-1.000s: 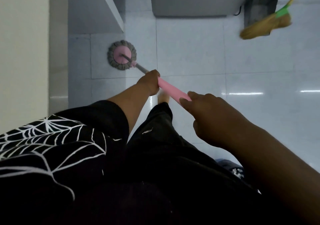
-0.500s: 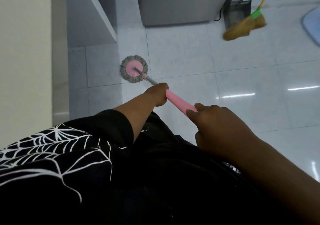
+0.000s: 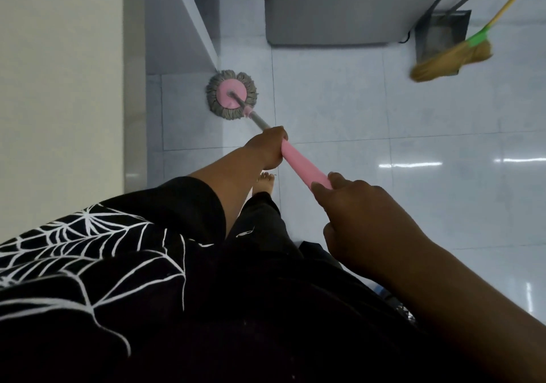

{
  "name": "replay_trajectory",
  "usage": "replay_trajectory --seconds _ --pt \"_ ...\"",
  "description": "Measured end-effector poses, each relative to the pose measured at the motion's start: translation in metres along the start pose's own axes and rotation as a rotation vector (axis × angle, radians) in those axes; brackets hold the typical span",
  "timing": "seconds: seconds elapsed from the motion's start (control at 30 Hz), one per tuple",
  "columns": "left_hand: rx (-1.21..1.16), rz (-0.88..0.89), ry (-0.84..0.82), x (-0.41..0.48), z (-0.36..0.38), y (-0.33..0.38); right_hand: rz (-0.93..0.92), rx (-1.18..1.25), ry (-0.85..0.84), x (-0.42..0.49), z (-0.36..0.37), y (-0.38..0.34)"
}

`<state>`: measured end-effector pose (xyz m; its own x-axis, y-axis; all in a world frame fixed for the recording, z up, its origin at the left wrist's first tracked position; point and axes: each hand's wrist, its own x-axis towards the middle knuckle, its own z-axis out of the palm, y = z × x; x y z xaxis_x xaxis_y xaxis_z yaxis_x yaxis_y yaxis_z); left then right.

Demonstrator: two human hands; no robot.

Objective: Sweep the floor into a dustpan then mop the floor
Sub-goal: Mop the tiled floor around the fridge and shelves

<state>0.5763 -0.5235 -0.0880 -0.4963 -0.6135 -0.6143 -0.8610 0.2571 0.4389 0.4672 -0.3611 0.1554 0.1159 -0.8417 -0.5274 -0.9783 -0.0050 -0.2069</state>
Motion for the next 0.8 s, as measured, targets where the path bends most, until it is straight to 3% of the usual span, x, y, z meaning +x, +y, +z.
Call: replay_trajectory --seconds 0.3,0.8 --pt "-0.026 -0.001 0.079 0.043 -0.056 -0.009 0.068 0.009 -0.013 0.062 -0.055 0.006" --pt "-0.014 -0.006 0.035 0.058 -0.061 0.055 0.065 0.056 0.035 0.032 -0.075 0.05"
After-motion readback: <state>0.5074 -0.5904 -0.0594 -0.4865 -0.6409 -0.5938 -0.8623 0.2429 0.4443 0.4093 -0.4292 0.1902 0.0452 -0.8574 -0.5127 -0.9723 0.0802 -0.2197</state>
